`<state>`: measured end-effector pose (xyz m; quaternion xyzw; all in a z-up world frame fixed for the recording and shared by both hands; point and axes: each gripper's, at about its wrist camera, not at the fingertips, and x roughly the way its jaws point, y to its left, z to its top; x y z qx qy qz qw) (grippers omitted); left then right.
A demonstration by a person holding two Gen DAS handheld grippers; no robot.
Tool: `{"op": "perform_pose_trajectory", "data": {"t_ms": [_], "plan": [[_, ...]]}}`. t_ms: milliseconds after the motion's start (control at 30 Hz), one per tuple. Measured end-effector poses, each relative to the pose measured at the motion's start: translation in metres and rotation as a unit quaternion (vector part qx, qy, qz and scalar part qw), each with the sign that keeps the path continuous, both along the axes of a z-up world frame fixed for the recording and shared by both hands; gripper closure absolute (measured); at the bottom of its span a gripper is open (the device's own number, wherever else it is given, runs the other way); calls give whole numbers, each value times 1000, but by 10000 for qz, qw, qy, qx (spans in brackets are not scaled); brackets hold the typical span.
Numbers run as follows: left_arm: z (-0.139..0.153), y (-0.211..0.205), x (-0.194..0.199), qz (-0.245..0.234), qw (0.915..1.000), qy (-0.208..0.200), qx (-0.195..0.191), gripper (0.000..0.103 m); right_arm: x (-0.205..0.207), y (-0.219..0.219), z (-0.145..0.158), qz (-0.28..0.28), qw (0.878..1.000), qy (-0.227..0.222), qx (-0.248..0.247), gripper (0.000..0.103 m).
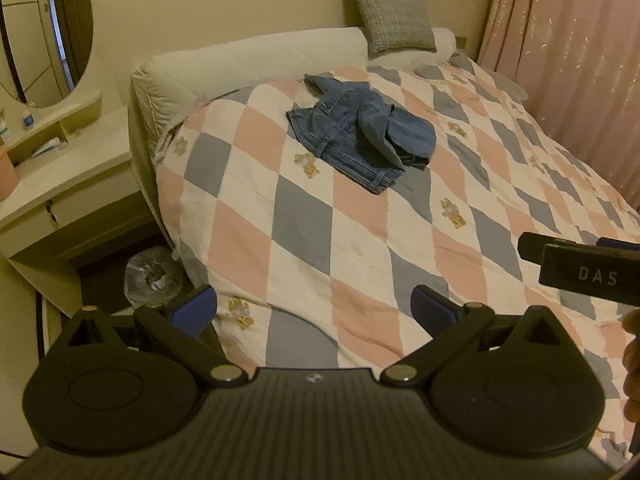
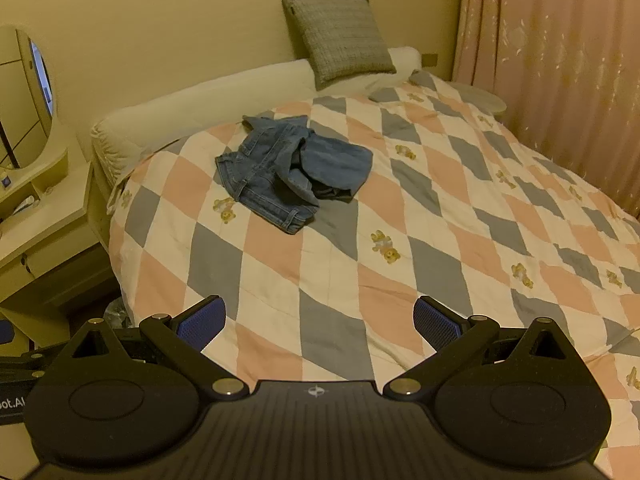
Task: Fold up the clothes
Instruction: 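Approach the crumpled blue jeans on the bed with both tools open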
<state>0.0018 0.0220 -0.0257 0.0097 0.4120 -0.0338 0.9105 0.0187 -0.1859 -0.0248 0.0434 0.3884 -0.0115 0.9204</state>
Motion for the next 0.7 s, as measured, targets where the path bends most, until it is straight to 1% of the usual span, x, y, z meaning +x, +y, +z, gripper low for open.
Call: {"op": "perform_pose_trajectory", "data": {"t_ms": [133,233,333,433,467,600,700], "plan": [[-3,7,3,0,9998,86,-154,1,3,1,-2,-53,10000,13,61,0],[-9,12,5,-66,9990,275,-336,1,7,1,-4,-103,9999,29,112,0],[-16,18,11,-178,9958,577,-695,1,12,2,-6,-156,9998,43,134,0],[-25,25,16,-215,9901,827,-1109,1,18,2,-9,-237,9996,71,155,0],[-28,27,19,-201,9893,873,-1154,1,21,2,-10,-275,9995,89,158,0],[-30,28,37,-132,9955,707,-624,1,33,2,-20,-430,9988,168,142,0],[-33,33,55,-104,9972,576,-474,1,45,2,-28,-500,9984,90,266,0]]}}
